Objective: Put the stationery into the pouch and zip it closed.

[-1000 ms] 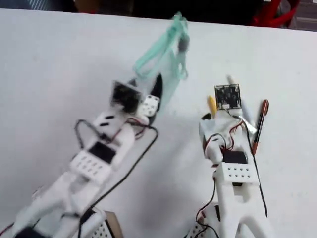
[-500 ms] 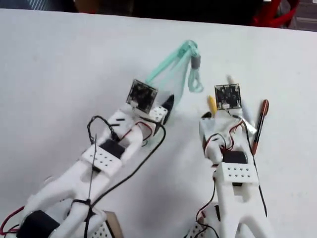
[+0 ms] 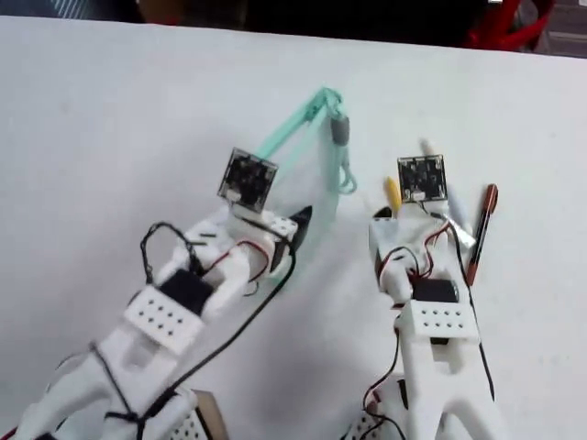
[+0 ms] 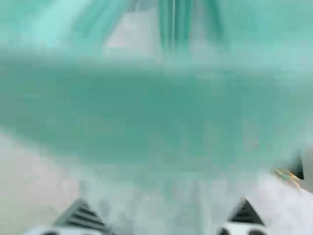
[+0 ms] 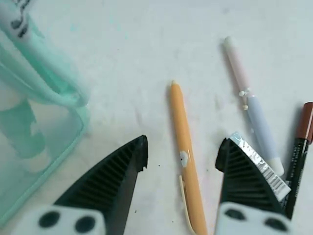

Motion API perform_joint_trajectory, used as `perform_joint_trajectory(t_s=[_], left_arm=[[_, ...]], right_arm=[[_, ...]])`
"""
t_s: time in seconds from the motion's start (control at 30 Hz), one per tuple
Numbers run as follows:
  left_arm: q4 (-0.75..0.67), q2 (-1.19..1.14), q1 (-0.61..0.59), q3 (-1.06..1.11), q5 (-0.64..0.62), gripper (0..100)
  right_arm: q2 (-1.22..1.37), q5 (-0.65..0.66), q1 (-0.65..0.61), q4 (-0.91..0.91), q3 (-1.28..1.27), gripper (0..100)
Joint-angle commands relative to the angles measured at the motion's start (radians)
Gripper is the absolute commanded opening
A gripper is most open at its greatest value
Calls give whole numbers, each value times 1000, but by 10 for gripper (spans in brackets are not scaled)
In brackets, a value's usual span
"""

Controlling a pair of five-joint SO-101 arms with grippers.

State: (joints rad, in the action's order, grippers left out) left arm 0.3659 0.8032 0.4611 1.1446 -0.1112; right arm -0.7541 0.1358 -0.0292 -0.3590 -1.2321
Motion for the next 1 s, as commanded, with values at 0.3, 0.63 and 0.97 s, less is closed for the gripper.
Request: perform_joint_trajectory(t_s=[0.3, 0.63, 0.97], left_arm=[[89, 351, 35, 109, -12, 217], [245, 414, 42, 87, -9, 219], [477, 682, 59, 91, -8, 233]], right_arm=[[-13, 12, 10, 13, 3, 225], [-13, 12, 5, 13, -3, 226], [-13, 12, 5, 13, -3, 226]])
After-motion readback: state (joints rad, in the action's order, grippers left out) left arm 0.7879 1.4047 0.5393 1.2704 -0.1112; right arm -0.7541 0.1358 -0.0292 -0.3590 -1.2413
